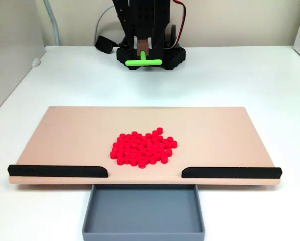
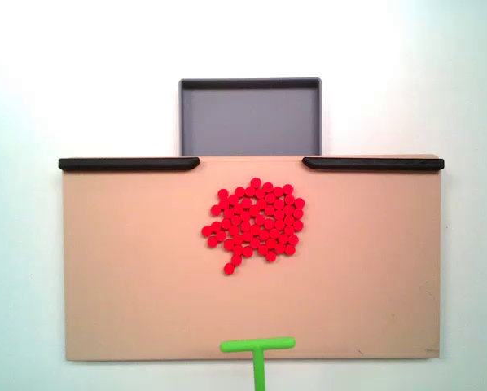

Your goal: Push granules from bottom to the grey container

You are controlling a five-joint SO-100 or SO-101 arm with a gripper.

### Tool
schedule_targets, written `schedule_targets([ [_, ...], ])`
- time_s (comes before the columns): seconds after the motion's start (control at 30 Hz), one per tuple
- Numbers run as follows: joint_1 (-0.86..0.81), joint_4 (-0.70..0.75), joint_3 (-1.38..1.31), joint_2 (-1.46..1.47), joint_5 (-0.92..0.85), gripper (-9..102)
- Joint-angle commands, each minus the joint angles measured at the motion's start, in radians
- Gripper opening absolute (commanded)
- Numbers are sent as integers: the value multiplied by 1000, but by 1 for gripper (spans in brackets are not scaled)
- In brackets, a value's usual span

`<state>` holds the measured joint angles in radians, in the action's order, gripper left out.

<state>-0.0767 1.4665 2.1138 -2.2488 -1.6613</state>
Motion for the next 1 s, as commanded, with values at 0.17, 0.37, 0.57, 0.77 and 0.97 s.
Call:
schedule_targets([
  [0.17, 6, 3, -23, -14, -2, 0],
  [0.37, 8, 3, -23, -3, -2, 0],
  [0.57, 21, 3, -23, 14, -2, 0],
  [0.77, 15, 3, -23, 12, -2, 0],
  [0.97, 17, 3, -23, 29, -2, 0],
])
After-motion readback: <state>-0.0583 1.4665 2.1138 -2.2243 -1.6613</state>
